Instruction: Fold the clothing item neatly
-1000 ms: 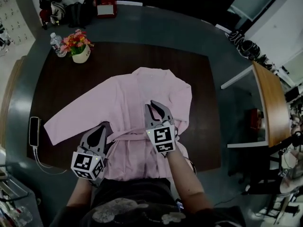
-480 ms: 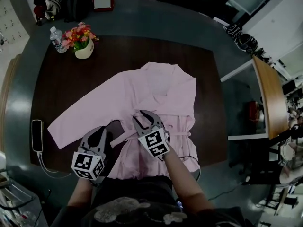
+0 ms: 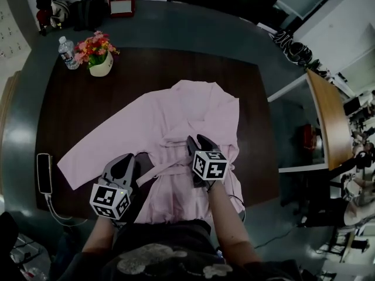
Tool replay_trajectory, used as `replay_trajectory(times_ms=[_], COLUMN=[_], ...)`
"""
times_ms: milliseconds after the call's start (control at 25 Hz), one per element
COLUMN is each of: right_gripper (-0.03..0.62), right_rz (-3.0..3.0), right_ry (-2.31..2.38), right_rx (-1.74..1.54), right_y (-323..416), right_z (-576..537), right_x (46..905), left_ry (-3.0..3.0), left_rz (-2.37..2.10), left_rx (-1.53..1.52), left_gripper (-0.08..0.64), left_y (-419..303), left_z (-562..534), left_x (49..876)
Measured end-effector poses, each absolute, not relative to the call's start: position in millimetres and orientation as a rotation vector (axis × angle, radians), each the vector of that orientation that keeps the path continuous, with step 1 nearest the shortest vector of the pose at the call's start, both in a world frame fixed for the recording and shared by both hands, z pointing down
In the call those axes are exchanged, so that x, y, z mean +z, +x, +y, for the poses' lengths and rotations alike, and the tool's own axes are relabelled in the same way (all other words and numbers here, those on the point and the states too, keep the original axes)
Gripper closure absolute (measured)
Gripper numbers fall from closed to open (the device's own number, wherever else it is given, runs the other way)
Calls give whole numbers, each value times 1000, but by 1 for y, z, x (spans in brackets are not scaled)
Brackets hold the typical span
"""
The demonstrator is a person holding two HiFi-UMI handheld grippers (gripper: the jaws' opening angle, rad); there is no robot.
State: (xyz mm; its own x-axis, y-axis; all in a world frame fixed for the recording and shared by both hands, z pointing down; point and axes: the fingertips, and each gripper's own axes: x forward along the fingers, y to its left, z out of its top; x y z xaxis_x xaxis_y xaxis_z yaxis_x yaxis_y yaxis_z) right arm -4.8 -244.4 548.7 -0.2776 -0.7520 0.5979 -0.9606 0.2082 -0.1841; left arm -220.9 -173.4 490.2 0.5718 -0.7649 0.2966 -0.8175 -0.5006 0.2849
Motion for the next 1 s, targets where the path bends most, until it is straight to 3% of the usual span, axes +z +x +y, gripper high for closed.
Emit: replay_trajectory(times_ms=[200, 240, 280, 320, 720, 1000], right_gripper=[479, 501, 574, 584, 584, 584], right_rz=[-2021, -2021, -2034, -2056, -2347, -2396], right_ry=[1476, 1464, 1464, 1471, 1426, 1131], right_rx=[770, 740, 717, 704, 486, 397], right_y=[-16, -18, -19, -21, -68, -148], right_z=[-257, -257, -258, -258, -311, -323], right_x=[581, 582, 579, 573, 454, 473], left_ry=[2397, 2393, 2389, 2386, 2363, 2325], left_rz=[-1286, -1292, -1299, -1305, -1358, -1385], left_rx=[209, 209, 208, 207, 204, 216], left_gripper=[551, 551, 551, 551, 550, 551], left_y=[-223, -225, -227, -229, -249, -263], left_z=[-176, -178, -179, -181, -199, -199], left_x=[495, 495, 495, 495, 493, 501])
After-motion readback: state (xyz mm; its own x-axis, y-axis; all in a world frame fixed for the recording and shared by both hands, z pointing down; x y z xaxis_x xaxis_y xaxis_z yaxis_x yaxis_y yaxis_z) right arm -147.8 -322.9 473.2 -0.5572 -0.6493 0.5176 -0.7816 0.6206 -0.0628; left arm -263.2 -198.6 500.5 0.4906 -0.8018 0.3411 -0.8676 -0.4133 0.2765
